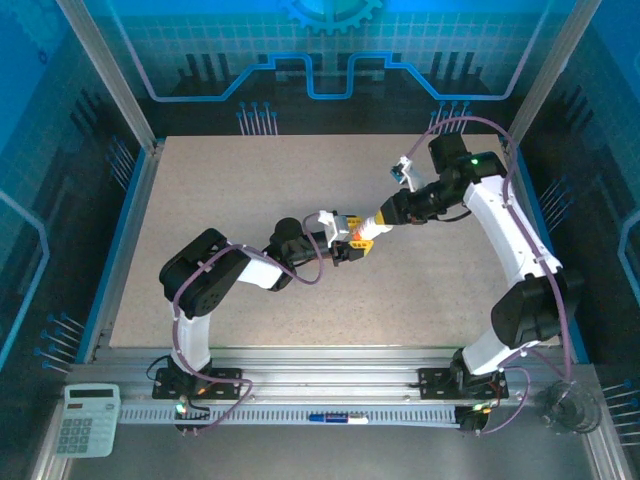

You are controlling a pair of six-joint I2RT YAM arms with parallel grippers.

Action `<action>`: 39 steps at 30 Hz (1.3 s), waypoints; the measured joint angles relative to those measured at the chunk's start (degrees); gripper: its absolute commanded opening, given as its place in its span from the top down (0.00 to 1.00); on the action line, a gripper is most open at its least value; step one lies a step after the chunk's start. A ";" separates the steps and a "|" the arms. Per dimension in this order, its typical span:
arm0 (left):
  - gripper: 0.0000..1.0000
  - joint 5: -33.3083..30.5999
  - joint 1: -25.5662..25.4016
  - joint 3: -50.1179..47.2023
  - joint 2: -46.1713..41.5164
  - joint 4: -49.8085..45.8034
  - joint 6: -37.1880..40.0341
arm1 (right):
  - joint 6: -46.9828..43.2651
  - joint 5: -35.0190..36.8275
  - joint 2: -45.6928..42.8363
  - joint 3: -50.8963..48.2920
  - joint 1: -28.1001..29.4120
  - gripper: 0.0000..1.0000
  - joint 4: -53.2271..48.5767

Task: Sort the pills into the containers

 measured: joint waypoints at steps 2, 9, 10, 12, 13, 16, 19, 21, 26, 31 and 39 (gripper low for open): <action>1.00 0.02 0.00 0.00 0.00 0.00 0.00 | 0.04 -0.04 0.28 0.24 0.22 0.70 0.22; 1.00 0.87 0.11 0.00 0.00 -0.07 -0.02 | 0.42 0.00 1.51 0.35 1.03 0.70 0.46; 1.00 0.87 0.11 0.00 0.00 -0.04 -0.09 | 0.42 0.02 1.60 0.52 1.03 0.70 0.44; 1.00 0.87 0.13 0.00 0.00 0.02 -0.24 | 0.39 0.11 1.73 0.96 1.09 0.70 0.20; 1.00 0.90 0.15 0.00 0.00 0.04 -0.24 | 0.39 0.24 1.84 1.18 1.14 0.70 -0.07; 1.00 1.07 0.17 0.02 0.00 0.02 -0.37 | 0.33 0.57 2.54 2.49 1.18 0.70 -1.16; 1.00 1.53 0.35 0.22 0.00 0.00 -0.42 | -0.24 1.03 3.26 3.78 1.42 0.70 -2.40; 1.00 2.03 0.44 0.33 0.00 -0.04 -0.44 | -0.63 1.29 3.67 4.35 1.55 0.70 -3.17; 1.00 2.99 0.55 0.44 0.00 -0.66 -0.85 | -1.55 1.57 4.35 4.70 1.81 0.70 -4.09; 1.00 3.63 0.70 0.55 0.00 -1.18 -1.53 | -1.57 1.70 4.52 4.57 1.92 0.70 -4.00; 1.00 4.48 1.05 0.52 0.72 -4.55 -1.77 | 3.08 1.68 3.02 -2.40 1.88 0.72 2.80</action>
